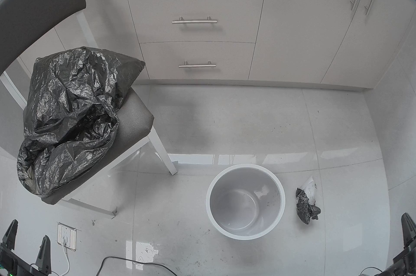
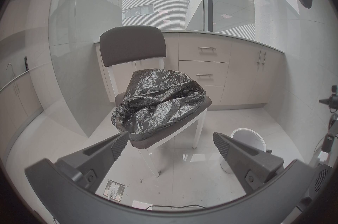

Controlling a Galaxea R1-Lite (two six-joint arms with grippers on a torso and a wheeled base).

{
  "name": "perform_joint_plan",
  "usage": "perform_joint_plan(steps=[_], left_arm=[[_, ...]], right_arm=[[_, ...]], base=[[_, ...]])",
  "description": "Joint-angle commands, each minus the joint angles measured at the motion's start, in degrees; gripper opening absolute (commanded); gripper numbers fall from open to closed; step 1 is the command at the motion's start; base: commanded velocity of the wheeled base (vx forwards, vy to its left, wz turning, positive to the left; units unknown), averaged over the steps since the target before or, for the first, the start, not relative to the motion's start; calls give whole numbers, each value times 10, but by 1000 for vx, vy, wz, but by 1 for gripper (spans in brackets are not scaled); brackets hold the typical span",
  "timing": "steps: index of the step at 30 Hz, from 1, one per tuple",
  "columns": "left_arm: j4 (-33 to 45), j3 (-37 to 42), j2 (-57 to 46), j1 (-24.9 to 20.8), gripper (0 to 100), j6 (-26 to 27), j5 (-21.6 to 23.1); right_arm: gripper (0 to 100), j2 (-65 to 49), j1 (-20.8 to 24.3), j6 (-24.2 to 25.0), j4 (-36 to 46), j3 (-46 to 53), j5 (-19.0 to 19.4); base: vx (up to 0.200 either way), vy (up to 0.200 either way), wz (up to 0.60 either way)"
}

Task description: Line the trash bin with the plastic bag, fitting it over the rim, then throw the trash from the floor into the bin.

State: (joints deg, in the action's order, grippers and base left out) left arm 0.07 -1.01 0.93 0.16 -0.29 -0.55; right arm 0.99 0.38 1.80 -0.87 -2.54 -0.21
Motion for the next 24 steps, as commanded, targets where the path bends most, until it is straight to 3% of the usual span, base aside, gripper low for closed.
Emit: perform_joint_plan(steps=[1, 3, 4, 5, 6, 8, 11, 14, 18, 22, 24], left_arm=[[1, 7, -9, 0, 100, -2, 0], [-3, -7, -7, -1, 100, -12, 0], [-5, -100, 24, -8, 100, -70, 0], [-2, -130, 42, -10, 100, -90, 2], [7, -227, 121, -21, 100, -147, -4], [13, -286, 181, -26, 100, -163, -6], [6, -314, 291, -24, 100, -156, -24], [-25, -312, 364, -19, 100, -154, -24], [-75, -307, 442, 6, 100, -145, -24], [-161, -308, 549, 29, 100, -91, -17], [-199, -309, 602, 62, 100, -64, -16]], right_arm=[[0, 172, 35, 152, -20, -332, 1], [0, 224, 45, 139, -19, -376, 10], [0, 277, 60, 130, -27, -379, 21], [0, 289, 63, 130, -28, -379, 22], [0, 327, 77, 137, -41, -371, 31], [0, 363, 98, 148, -75, -357, 42], [0, 440, 144, 203, -222, -306, 43], [0, 506, 145, 228, -317, -266, 43], [0, 569, 144, 233, -379, -241, 43], [0, 654, 146, 234, -458, -229, 43], [0, 684, 147, 234, -488, -217, 43]], base=[[0, 0, 0], [0, 0, 0], [0, 0, 0], [0, 0, 0], [0, 0, 0], [0, 0, 0], [0, 0, 0], [0, 0, 0], [0, 0, 0], [0, 0, 0], [0, 0, 0]])
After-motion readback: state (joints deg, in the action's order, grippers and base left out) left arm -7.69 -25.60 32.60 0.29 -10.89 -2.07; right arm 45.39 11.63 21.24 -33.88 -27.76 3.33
